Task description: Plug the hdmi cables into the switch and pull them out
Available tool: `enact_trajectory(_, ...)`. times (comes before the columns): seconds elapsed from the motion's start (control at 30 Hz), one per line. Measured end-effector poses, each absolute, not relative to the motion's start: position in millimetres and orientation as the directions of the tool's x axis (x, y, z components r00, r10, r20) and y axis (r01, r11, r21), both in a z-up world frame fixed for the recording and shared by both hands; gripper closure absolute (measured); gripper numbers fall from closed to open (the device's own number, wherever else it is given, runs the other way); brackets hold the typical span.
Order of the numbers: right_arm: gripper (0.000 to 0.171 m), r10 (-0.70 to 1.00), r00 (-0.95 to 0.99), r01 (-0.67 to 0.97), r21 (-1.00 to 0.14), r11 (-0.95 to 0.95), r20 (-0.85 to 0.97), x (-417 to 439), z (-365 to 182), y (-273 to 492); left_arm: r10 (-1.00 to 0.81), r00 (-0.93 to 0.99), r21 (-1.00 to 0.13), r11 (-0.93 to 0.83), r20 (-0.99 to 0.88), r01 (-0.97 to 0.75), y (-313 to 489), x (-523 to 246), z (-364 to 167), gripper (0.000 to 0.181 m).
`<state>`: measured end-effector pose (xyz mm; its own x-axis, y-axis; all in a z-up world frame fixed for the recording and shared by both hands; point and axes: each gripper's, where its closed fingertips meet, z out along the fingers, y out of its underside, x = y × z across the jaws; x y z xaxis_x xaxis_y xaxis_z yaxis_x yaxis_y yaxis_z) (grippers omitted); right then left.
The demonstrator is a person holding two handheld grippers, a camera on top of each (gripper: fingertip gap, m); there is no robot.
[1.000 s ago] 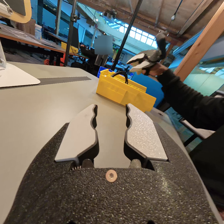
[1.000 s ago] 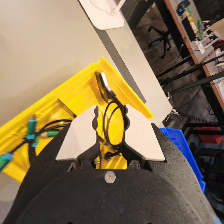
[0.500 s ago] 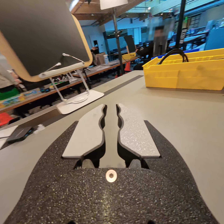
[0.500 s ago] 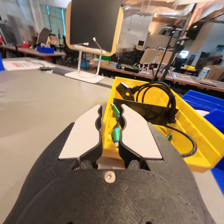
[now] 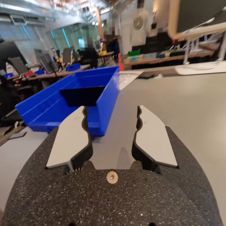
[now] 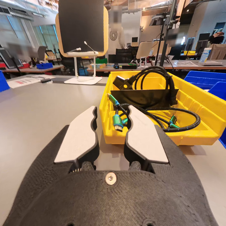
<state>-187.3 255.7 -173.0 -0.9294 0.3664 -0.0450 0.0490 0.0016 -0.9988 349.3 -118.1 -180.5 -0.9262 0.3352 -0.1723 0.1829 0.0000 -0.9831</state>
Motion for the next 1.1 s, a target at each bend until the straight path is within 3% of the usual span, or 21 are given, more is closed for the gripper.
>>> enact_trajectory(0.23, 0.105, 0.393, -0.920, 0.043, -0.994, 0.105, 0.002, -193, -185, 233, 0.392, -0.908, -0.964, 0.144, -0.152, 0.223, -161, 371, -202, 0.097)
enact_trajectory(0.5, 0.112, 0.361, -0.931, 0.015, -0.987, 0.162, 0.045, -189, -191, 222, 0.410, -0.808, -0.851, 0.129, -0.422, 0.510, -175, 345, -226, 0.111)
enact_trajectory(0.63, 0.115, 0.323, -0.941, -0.015, -0.965, 0.262, 0.102, -182, -203, 212, 0.410, -0.823, -0.858, 0.157, -0.393, 0.488, -179, 347, -227, 0.128)
enact_trajectory(0.73, 0.129, 0.328, -0.931, -0.054, -0.949, 0.309, 0.160, -181, -208, 209, 0.410, -0.843, -0.881, 0.164, -0.348, 0.444, -181, 350, -224, 0.148)
enact_trajectory(0.9, 0.155, 0.374, -0.899, -0.080, -0.925, 0.370, 0.228, -186, -215, 207, 0.387, -0.854, -0.877, 0.187, -0.348, 0.442, -187, 355, -225, 0.167)
enact_trajectory(0.97, 0.167, 0.405, -0.883, -0.081, -0.925, 0.371, 0.240, -192, -214, 209, 0.389, -0.847, -0.875, 0.170, -0.364, 0.454, -189, 355, -224, 0.169)
enact_trajectory(1.1, 0.168, 0.398, -0.888, -0.078, -0.928, 0.365, 0.232, -192, -213, 209, 0.417, -0.808, -0.859, 0.110, -0.417, 0.500, -190, 354, -223, 0.170)
